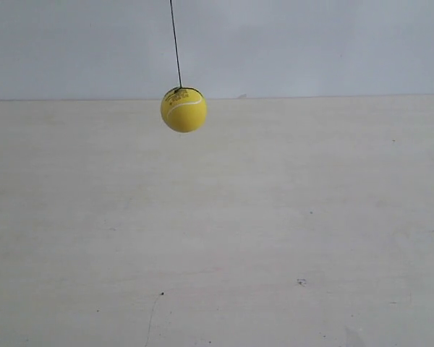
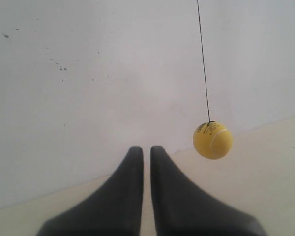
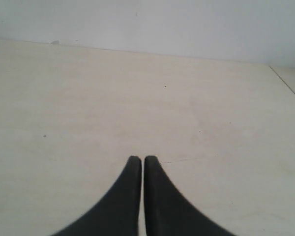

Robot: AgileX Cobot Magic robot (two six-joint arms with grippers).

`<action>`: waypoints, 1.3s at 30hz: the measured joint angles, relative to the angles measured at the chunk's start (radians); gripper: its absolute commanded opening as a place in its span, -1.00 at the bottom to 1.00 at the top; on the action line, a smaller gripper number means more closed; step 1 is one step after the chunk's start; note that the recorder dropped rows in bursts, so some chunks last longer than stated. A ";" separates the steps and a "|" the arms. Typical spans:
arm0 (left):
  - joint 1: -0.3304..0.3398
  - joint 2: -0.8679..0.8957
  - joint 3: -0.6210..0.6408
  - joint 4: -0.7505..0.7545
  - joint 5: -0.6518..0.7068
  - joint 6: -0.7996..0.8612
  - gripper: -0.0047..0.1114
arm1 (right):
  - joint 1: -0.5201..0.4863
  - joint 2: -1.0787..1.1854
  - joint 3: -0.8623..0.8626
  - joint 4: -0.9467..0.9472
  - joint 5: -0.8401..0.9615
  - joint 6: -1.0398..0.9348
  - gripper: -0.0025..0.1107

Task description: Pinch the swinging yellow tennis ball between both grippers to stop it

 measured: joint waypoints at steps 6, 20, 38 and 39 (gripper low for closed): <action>0.000 0.000 0.000 0.000 0.000 0.000 -0.84 | 0.000 0.000 0.000 0.000 0.000 0.000 -0.96; 0.000 0.000 0.000 0.000 0.000 0.031 -0.84 | 0.000 0.000 0.000 0.000 0.002 0.000 -0.96; 0.000 0.000 0.116 -0.901 0.018 0.932 -0.84 | 0.000 0.000 0.000 0.000 0.002 0.000 -0.96; 0.000 0.000 0.129 -0.950 0.032 0.987 -0.84 | 0.000 0.000 0.000 0.000 0.002 0.000 -0.96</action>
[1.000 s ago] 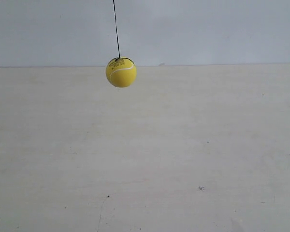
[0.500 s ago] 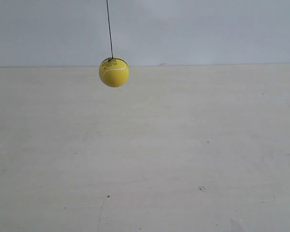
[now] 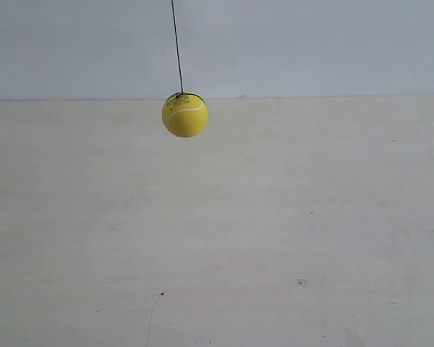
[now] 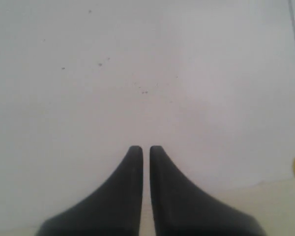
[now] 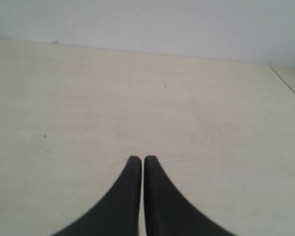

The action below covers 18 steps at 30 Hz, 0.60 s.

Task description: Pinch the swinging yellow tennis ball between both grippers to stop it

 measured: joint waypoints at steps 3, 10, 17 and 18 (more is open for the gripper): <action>0.000 -0.036 0.015 -0.049 0.077 0.060 -0.84 | 0.000 0.000 0.000 0.000 0.000 0.000 -0.96; 0.000 -0.198 0.017 -0.107 0.539 0.077 -0.84 | 0.000 0.000 0.000 0.000 0.000 0.002 -0.96; 0.000 -0.220 0.017 -0.218 0.688 0.277 -0.84 | 0.000 0.000 0.000 0.000 0.000 0.002 -0.96; 0.000 -0.220 0.017 -0.228 0.690 0.289 -0.84 | 0.000 0.000 0.000 0.000 0.000 0.002 -0.96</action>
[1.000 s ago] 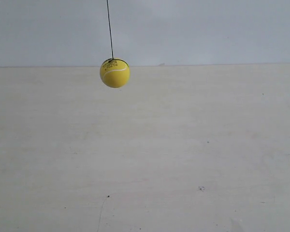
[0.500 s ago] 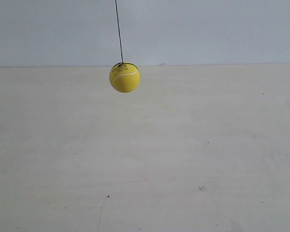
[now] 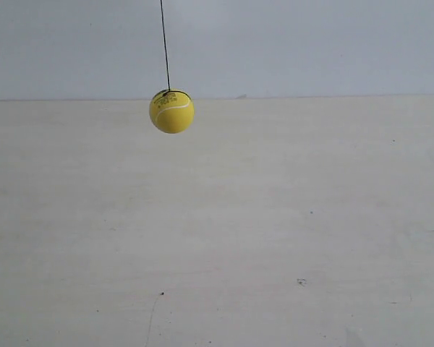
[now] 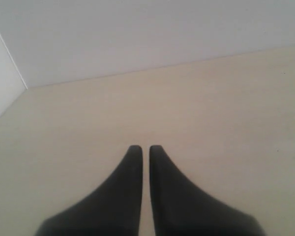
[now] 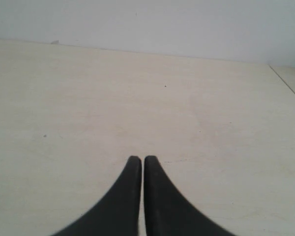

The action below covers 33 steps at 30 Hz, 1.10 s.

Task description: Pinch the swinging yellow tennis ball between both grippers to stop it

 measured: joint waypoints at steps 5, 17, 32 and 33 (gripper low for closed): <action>0.000 0.000 0.000 -0.020 0.000 0.018 -0.84 | 0.000 0.000 0.000 0.000 0.000 0.000 -0.96; 0.000 0.000 0.000 -0.022 0.002 0.020 -0.84 | 0.000 -0.001 0.000 0.000 0.000 0.000 -0.96; 0.000 0.000 0.000 -0.022 0.002 0.020 -0.84 | 0.000 -0.001 0.000 0.000 0.000 0.000 -0.96; 0.000 0.000 0.000 -0.022 0.002 0.020 -0.84 | 0.000 -0.001 0.000 0.000 0.000 0.000 -0.96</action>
